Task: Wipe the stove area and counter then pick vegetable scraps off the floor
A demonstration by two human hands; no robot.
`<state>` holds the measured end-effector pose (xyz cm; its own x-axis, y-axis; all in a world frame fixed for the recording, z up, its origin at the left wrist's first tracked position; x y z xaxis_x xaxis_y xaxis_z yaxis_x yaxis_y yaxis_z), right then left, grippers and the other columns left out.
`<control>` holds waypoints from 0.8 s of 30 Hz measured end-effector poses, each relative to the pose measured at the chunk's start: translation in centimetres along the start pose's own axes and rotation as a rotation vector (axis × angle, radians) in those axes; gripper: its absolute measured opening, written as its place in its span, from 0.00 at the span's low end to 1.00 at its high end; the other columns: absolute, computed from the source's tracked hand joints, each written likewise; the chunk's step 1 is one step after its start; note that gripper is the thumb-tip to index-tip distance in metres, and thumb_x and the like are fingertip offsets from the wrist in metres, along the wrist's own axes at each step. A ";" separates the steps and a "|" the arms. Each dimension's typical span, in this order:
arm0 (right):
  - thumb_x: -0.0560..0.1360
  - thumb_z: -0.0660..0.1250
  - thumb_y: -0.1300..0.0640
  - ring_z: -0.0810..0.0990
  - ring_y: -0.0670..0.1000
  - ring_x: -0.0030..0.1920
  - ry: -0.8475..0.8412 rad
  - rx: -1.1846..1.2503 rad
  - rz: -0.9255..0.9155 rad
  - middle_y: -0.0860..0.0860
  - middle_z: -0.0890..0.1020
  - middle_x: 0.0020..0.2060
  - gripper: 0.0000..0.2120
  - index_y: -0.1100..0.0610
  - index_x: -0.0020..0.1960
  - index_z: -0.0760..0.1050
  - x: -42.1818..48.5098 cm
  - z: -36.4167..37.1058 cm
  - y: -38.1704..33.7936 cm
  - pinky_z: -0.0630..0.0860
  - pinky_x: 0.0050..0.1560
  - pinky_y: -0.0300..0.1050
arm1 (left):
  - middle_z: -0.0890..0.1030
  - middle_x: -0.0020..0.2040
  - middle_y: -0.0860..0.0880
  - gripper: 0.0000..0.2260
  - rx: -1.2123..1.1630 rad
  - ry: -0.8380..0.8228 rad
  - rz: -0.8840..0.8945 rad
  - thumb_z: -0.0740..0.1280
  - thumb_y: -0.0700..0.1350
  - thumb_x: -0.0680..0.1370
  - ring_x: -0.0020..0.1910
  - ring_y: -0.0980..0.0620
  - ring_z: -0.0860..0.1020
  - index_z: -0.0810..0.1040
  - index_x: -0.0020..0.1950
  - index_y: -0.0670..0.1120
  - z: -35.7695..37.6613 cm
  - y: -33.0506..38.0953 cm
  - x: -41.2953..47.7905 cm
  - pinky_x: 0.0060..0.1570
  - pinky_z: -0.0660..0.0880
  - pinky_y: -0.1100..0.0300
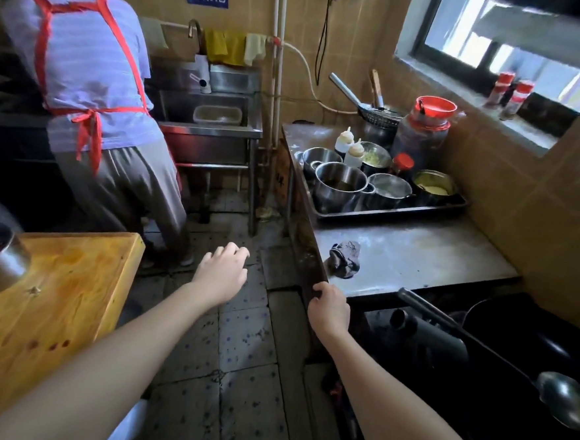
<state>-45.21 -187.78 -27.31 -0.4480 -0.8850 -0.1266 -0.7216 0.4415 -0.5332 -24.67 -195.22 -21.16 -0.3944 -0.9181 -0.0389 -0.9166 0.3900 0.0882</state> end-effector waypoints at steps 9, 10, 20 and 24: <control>0.75 0.60 0.63 0.74 0.55 0.59 0.061 0.031 0.027 0.53 0.77 0.59 0.16 0.56 0.62 0.75 6.9 -0.2 -1.4 0.73 0.59 0.51 | 0.70 0.66 0.47 0.14 -0.028 -0.052 0.008 0.56 0.47 0.81 0.63 0.45 0.69 0.67 0.66 0.48 2.3 -2.3 6.5 0.61 0.67 0.51; 0.75 0.60 0.63 0.75 0.56 0.58 0.076 0.024 0.048 0.53 0.78 0.58 0.16 0.56 0.61 0.76 7.7 -0.4 -1.2 0.74 0.57 0.51 | 0.70 0.66 0.46 0.14 -0.027 -0.064 0.019 0.56 0.47 0.81 0.63 0.45 0.69 0.67 0.67 0.48 2.6 -2.4 7.5 0.61 0.67 0.51; 0.73 0.61 0.64 0.76 0.57 0.53 0.078 -0.076 0.242 0.56 0.80 0.54 0.13 0.56 0.55 0.76 16.5 0.9 1.0 0.77 0.51 0.51 | 0.70 0.66 0.47 0.15 -0.042 -0.135 0.163 0.55 0.47 0.81 0.63 0.46 0.70 0.67 0.68 0.49 5.1 -4.9 20.2 0.61 0.67 0.52; 0.71 0.63 0.64 0.74 0.59 0.57 0.038 -0.065 0.282 0.57 0.75 0.59 0.17 0.58 0.60 0.73 20.1 1.8 1.4 0.72 0.55 0.48 | 0.70 0.66 0.48 0.15 -0.035 -0.133 0.231 0.55 0.45 0.81 0.63 0.47 0.70 0.67 0.68 0.49 6.0 -6.5 24.7 0.61 0.67 0.53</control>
<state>-54.25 -205.24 -32.12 -0.6542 -0.7205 -0.2302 -0.5975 0.6789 -0.4268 -28.83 -219.99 -28.62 -0.6005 -0.7866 -0.1436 -0.7990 0.5836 0.1447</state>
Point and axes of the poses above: each hand's wrist, its own x-axis towards the middle knuckle, its own z-axis out of the palm, y = z × x, the point moved 4 cm from there along x, towards the middle knuckle
